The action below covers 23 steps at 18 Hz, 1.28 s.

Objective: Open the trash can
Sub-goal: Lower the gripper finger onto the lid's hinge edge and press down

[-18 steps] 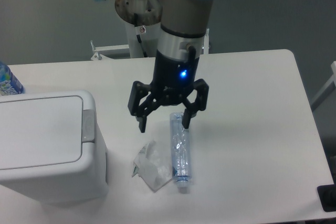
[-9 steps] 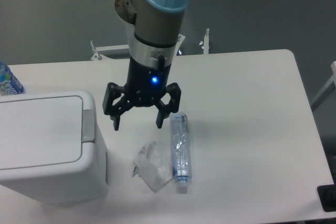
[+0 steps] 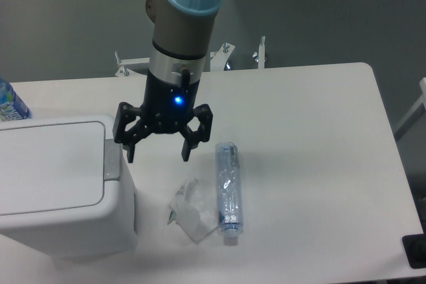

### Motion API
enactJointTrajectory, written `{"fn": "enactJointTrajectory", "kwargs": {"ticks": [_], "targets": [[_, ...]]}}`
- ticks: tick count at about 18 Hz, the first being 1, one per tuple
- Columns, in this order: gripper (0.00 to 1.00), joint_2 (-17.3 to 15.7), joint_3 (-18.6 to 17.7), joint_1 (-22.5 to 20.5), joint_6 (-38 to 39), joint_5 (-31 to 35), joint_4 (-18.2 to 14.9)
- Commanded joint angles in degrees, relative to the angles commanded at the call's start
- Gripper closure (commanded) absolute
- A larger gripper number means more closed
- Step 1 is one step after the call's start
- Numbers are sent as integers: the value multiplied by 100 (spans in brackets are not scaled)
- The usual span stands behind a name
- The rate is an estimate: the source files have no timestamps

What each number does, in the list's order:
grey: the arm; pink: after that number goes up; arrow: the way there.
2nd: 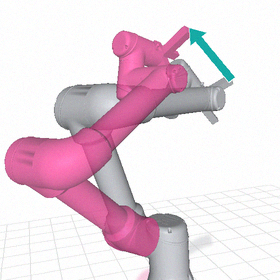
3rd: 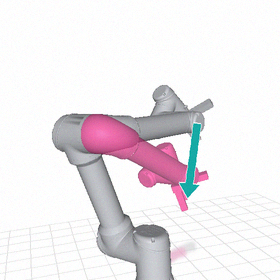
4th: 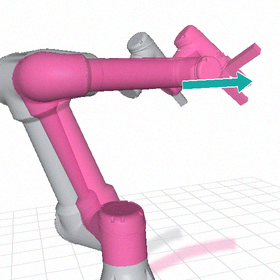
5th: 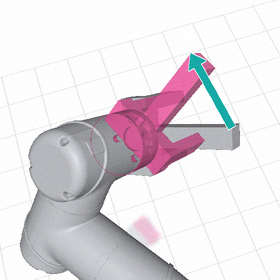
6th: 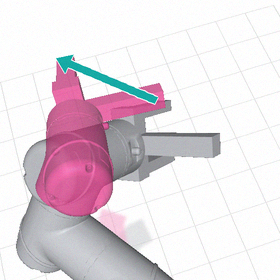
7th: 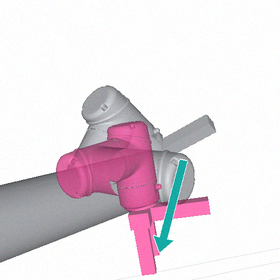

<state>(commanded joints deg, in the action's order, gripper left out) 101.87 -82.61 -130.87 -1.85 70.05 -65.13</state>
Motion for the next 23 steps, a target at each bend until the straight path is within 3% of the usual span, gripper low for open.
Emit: {"fn": "enactJointTrajectory", "kwargs": {"ticks": [23], "targets": [[0,26,-123,79,0,-9,35]]}}
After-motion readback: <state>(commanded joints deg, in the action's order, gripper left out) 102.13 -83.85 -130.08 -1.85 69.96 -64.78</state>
